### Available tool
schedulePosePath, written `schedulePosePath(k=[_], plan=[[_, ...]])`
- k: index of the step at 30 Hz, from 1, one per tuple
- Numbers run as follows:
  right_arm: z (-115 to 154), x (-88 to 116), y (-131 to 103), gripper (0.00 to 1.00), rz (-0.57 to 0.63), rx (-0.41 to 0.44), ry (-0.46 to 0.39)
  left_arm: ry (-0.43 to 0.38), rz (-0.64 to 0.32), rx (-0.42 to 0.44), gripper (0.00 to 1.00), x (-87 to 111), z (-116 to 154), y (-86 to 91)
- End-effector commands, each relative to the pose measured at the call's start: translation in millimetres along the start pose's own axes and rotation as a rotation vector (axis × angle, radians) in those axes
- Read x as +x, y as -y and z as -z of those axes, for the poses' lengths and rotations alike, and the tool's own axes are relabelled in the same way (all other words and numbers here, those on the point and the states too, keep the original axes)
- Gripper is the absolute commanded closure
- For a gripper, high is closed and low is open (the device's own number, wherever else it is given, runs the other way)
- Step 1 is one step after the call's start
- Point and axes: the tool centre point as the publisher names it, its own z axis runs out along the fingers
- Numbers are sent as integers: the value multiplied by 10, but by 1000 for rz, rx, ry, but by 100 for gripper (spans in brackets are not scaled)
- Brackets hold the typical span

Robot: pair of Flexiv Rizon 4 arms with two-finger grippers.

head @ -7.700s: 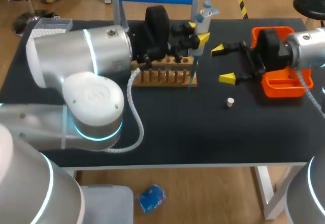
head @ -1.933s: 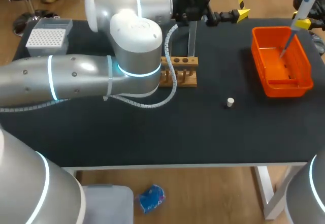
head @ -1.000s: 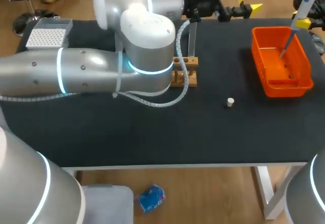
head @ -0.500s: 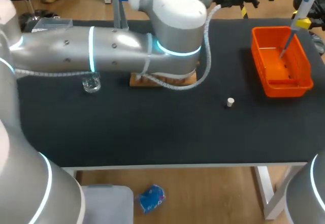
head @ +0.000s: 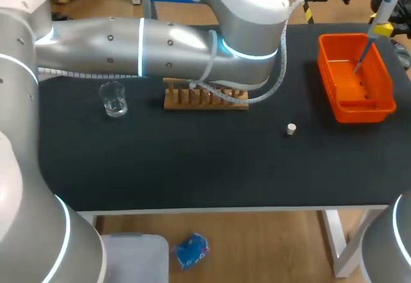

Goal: Invert the test tube, pick up the pipette, mount the tip to pipette, aspirate from beaker and dispense into the tube, eject the tip, return the pipette, and cap with the stopper.

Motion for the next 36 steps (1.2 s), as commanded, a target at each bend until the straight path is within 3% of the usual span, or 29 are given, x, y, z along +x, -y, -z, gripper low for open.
schedulePosePath(k=[1, 25, 36], plan=[[45, -42, 17, 100, 0, -2, -16, 2, 0, 5, 100, -1, -17, -7], [45, -42, 17, 100, 0, -2, -16, 1, -38, 107, 100, -185, -431, -116], [45, -42, 17, 100, 0, -2, -16, -3, -32, 117, 100, -197, -481, -224]])
